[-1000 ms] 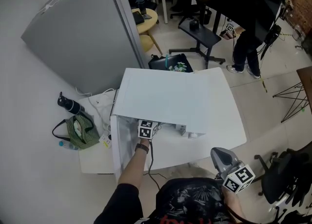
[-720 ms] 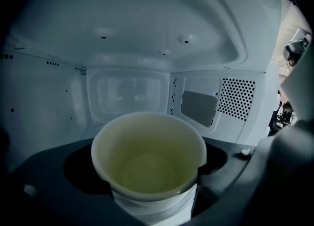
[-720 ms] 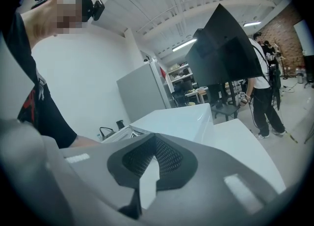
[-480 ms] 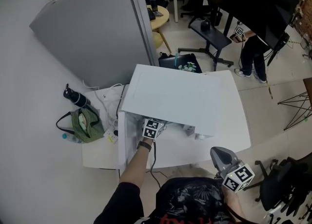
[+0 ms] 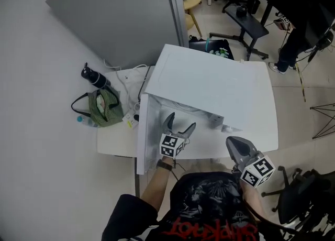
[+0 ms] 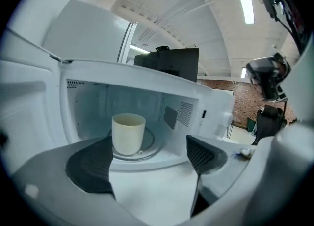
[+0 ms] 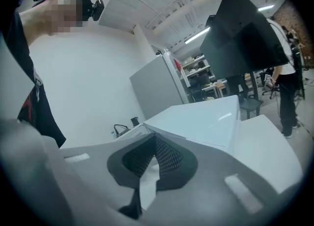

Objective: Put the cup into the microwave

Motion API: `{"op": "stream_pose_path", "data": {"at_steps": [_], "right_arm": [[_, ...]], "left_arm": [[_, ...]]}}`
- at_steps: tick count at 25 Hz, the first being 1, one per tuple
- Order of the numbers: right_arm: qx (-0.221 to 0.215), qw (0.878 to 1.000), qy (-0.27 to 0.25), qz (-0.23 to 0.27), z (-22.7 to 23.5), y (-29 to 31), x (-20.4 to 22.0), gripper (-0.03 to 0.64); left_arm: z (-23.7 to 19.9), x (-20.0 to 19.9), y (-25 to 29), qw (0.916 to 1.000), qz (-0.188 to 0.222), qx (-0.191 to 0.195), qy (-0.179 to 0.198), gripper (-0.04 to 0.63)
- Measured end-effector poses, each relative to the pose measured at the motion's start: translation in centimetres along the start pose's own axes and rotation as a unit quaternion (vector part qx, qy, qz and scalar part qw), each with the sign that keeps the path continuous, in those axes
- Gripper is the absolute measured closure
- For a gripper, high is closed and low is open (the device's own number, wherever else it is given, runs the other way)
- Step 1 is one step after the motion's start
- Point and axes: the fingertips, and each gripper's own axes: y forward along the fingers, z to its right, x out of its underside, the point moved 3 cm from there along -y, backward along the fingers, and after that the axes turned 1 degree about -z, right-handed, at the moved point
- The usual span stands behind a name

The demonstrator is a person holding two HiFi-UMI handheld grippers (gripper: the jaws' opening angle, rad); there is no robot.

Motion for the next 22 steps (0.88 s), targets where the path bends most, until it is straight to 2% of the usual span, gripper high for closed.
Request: {"op": "stream_pose_path", "data": {"at_steps": [5,9,12,13,16,17,20,22], "right_arm": [[-0.052,0.999,-0.006,-0.013,-1.3,2.3,0.4,0.617],[-0.097,0.995,-0.024,-0.017,-2.8,3.2,0.6,0.617],[-0.122,0.992,-0.038,-0.017,-3.7,3.5,0.5,0.617],[-0.129,0.991,-0.043,-0.015,-3.9,3.5,0.4,0.617],[-0.148,0.987,-0.055,-0.008,-4.4,3.5,-0.1,0.617],[-0.155,0.986,-0.057,-0.006,-4.5,3.5,-0.2,0.617],[-0.180,0.982,-0.061,-0.001,-4.8,3.6,-0.6,0.617],[-0.195,0.979,-0.064,0.002,-5.1,3.6,-0.9,0.617]], "left_arm": [[6.1,-0.1,-5.0,0.9995,0.008,0.016,-0.024,0.138],[9.8,-1.1,-8.0,0.9986,0.018,0.005,-0.049,0.164],[11.5,-2.4,-9.3,0.9988,0.017,-0.006,-0.045,0.201],[11.7,-3.0,-9.6,0.9990,0.018,-0.012,-0.039,0.250],[11.9,-5.3,-10.6,0.9985,0.032,-0.038,-0.021,0.471],[11.8,-6.1,-10.9,0.9980,0.039,-0.047,-0.017,0.511],[11.8,-8.2,-11.6,0.9965,0.056,-0.061,-0.016,0.595],[12.1,-9.2,-11.9,0.9958,0.063,-0.062,-0.020,0.595]]}}
